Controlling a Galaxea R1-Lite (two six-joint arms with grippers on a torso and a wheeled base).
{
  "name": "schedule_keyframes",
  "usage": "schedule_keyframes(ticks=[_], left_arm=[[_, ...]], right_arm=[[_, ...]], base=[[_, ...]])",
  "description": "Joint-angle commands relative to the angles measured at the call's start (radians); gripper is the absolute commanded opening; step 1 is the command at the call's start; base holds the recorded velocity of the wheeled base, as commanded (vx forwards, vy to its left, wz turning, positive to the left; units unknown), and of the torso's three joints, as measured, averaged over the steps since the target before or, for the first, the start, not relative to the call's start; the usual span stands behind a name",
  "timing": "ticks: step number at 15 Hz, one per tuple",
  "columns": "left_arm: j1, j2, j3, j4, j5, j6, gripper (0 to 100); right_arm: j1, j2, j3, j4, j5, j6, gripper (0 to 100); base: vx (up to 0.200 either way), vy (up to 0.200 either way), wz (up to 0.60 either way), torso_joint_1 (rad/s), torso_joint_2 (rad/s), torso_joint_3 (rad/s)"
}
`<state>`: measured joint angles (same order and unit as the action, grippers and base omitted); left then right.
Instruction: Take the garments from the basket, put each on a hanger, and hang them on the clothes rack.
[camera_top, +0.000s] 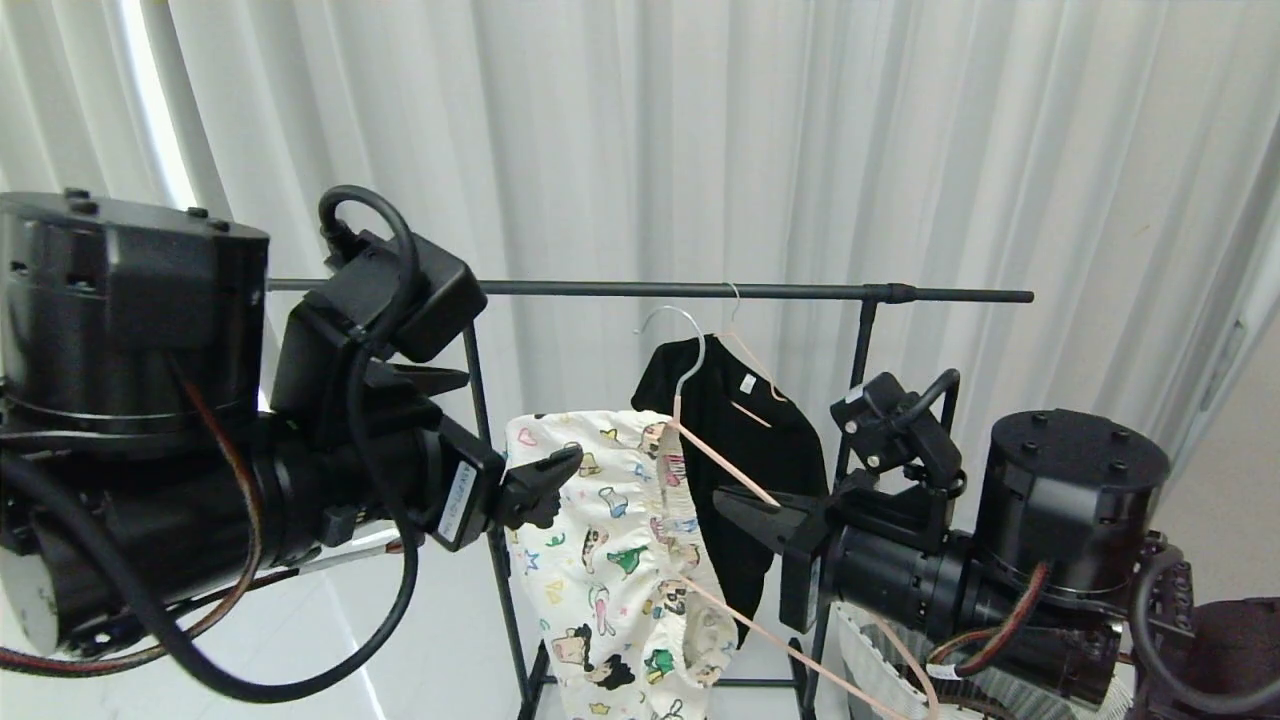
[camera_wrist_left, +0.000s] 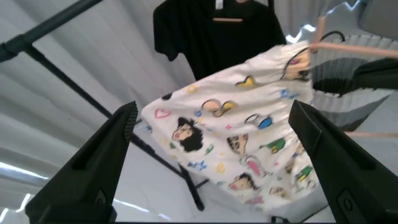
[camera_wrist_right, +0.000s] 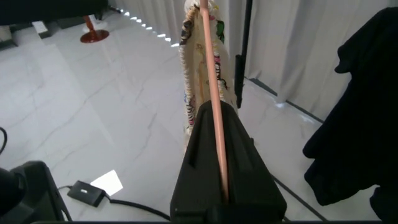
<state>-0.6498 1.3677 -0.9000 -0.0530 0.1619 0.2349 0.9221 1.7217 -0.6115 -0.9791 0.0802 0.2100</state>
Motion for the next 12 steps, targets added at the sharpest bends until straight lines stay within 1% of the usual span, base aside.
schedule_keyframes(ticks=[1,2,3,5,6,7,9,10,11,12], left_arm=[[0.025,-0.096,0.075,-0.001,-0.090,0.001,100],[0.027,-0.130,0.112,-0.001,-0.162,0.020,100],[0.027,-0.156,0.144,-0.001,-0.219,0.057,100],[0.016,-0.196,0.224,-0.001,-0.335,0.135,100],[-0.010,-0.206,0.254,-0.001,-0.374,0.138,100],[-0.036,-0.206,0.274,-0.001,-0.384,0.138,100],[-0.133,-0.196,0.294,-0.001,-0.389,0.138,100],[-0.154,-0.190,0.302,-0.001,-0.387,0.138,100],[-0.188,-0.168,0.326,-0.001,-0.389,0.138,100],[-0.195,-0.162,0.342,-0.001,-0.389,0.138,100]], right_arm=[[0.000,-0.070,0.114,-0.049,0.050,-0.012,0],[0.000,-0.109,0.184,-0.064,0.092,-0.037,0],[0.001,-0.151,0.254,-0.070,0.121,-0.066,0],[0.024,-0.214,0.365,-0.096,0.144,-0.115,0],[0.046,-0.235,0.403,-0.115,0.144,-0.124,0],[0.075,-0.257,0.435,-0.121,0.144,-0.139,0],[0.150,-0.275,0.470,-0.121,0.144,-0.161,0],[0.167,-0.275,0.470,-0.121,0.144,-0.162,0],[0.215,-0.275,0.466,-0.121,0.144,-0.179,0],[0.233,-0.274,0.466,-0.121,0.144,-0.196,0]], base=[[0.000,0.000,0.00,0.000,0.00,0.000],[0.000,0.000,0.00,0.000,0.00,0.000],[0.000,0.000,0.00,0.000,0.00,0.000],[0.000,0.000,0.00,0.000,0.00,0.000],[0.000,0.000,0.00,0.000,0.00,0.000],[0.000,0.000,0.00,0.000,0.00,0.000],[0.000,0.000,0.00,0.000,0.00,0.000],[0.000,0.000,0.00,0.000,0.00,0.000],[0.000,0.000,0.00,0.000,0.00,0.000],[0.000,0.000,0.00,0.000,0.00,0.000]])
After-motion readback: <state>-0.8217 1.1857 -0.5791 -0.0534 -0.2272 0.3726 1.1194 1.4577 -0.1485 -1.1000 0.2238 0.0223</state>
